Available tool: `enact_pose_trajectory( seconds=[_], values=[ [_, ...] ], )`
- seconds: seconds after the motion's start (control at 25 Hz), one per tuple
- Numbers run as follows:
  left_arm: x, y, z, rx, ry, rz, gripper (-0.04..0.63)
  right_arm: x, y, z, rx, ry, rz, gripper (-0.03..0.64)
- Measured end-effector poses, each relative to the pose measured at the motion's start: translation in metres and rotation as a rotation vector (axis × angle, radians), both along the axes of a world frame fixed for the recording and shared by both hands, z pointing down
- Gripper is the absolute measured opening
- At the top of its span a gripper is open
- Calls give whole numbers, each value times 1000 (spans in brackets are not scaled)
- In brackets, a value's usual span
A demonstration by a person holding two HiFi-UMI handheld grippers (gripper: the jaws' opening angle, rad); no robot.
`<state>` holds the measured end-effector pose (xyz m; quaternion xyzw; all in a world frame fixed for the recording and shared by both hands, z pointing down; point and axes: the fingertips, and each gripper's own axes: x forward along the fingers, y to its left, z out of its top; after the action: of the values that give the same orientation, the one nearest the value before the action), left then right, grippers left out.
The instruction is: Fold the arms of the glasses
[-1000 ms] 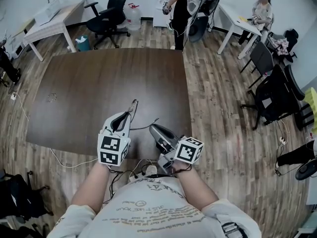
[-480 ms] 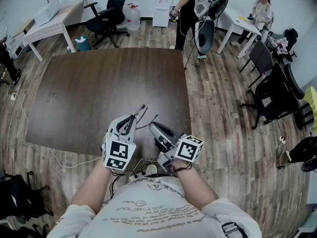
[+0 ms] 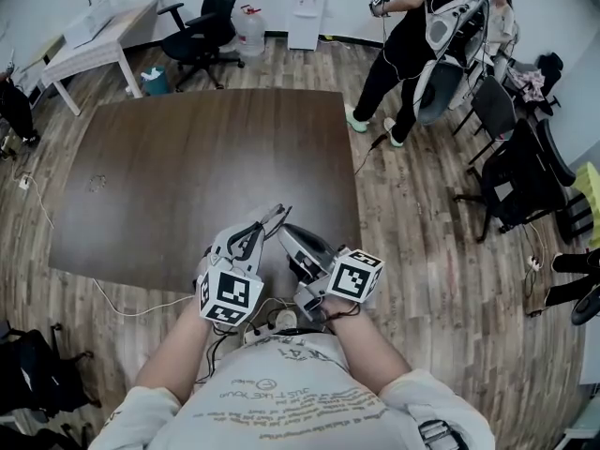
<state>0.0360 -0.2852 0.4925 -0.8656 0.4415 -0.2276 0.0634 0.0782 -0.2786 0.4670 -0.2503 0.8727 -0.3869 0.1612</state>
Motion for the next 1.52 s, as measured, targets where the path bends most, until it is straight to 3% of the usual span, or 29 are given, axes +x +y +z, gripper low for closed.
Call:
enact_pose_trajectory(
  seconds=[0.44,0.76,0.88,0.96,1.12,1.36,1.52],
  values=[
    [-1,-2,3,0,-21,-3,35,-2,-3,2,-2,17,-12,48],
    [-21,-10,18,-66,-10,-109,35,1,-4,13,28,160,37,87],
    [-36,-16,32,-79,-89,-153,35,4,-1,21,17,202,54,87],
    [-43,-20,44,-75,-171,-174,35,5,2,30,10,260,57,38],
    [-41,-25,68,-66,-311,-182,35,13,12,41,18,347,50,26],
    [-32,-34,106,-118,-384,-168,35,28,19,50,28,424,82,17],
    [-20,-46,126,-84,-453,-137,35,45,24,61,13,462,115,17]
  ],
)
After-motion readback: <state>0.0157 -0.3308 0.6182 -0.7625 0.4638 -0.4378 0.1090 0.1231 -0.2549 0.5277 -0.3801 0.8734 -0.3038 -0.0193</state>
